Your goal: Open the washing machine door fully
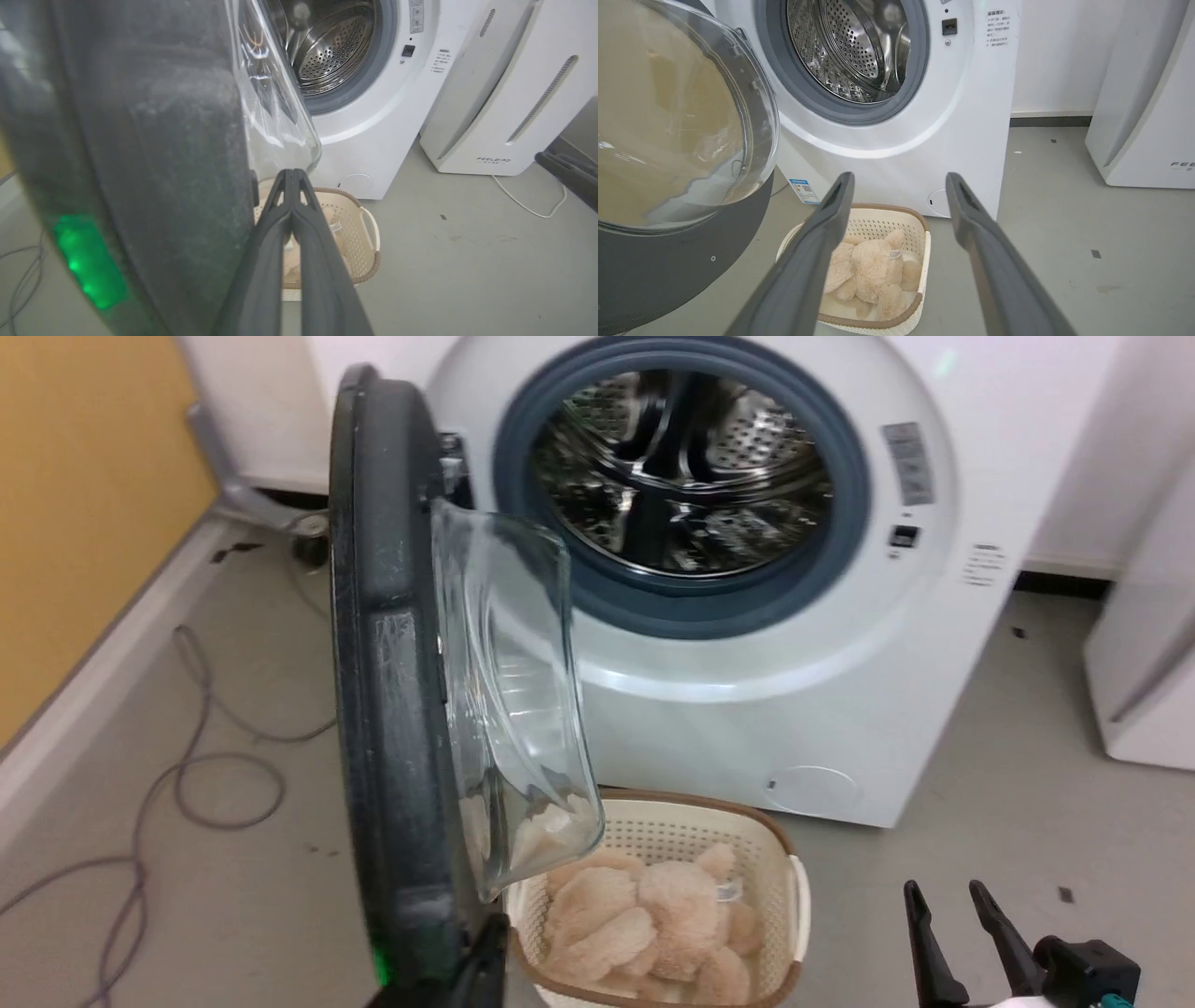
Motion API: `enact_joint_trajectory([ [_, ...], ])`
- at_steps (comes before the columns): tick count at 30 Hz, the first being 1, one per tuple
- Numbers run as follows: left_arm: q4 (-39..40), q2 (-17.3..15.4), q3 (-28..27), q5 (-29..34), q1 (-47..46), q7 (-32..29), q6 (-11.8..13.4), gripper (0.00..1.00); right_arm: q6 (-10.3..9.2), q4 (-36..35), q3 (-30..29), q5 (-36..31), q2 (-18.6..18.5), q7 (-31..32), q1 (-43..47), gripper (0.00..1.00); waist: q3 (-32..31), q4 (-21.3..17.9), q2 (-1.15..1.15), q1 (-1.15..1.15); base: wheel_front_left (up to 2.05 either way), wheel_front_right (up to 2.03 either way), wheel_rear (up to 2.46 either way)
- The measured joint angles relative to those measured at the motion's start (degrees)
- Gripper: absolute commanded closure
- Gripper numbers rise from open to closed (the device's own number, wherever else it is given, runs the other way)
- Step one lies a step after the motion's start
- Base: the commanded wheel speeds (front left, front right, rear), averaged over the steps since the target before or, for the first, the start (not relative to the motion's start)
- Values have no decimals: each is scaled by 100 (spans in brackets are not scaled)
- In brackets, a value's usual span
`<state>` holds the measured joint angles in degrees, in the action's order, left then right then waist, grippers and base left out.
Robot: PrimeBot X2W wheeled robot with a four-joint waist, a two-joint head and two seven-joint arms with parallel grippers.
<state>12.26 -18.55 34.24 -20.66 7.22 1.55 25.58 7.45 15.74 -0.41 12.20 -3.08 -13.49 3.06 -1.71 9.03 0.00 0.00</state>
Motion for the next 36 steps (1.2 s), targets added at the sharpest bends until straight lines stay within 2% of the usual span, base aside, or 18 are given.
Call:
enact_joint_trajectory([
  [7, -99, -215, -580, -74, 119, 197, 260, 100, 0, -10, 43, -1, 1, 8, -18, 0, 88, 441, 0, 0, 0, 0, 0],
  [15, -1137, -402, -1790, -754, 55, 875, 285, 100, 0, -4, 80, -1, 4, 54, -108, 0, 210, 314, 0, 0, 0, 0, 0],
  [20, -1745, -588, -2448, -1079, -111, 1118, 149, 100, 0, 30, 57, 23, 3, 62, -107, 0, 252, 91, 0, 0, 0, 0, 0],
  [25, -2466, -761, -2998, -1391, -315, 1246, -160, 100, 0, 63, 36, 52, 3, 53, -112, 0, 318, -116, 0, 0, 0, 0, 0],
  [30, -3081, -764, -3323, -1414, -510, 1337, -419, 100, 0, 125, 60, 73, 4, 24, -163, 0, 363, -293, 0, 0, 0, 0, 0],
  [36, -3165, -390, -3472, -1091, -487, 1337, -568, 100, 0, 222, 42, 103, 3, -5, -181, 0, 320, -423, 0, 0, 0, 0, 0],
])
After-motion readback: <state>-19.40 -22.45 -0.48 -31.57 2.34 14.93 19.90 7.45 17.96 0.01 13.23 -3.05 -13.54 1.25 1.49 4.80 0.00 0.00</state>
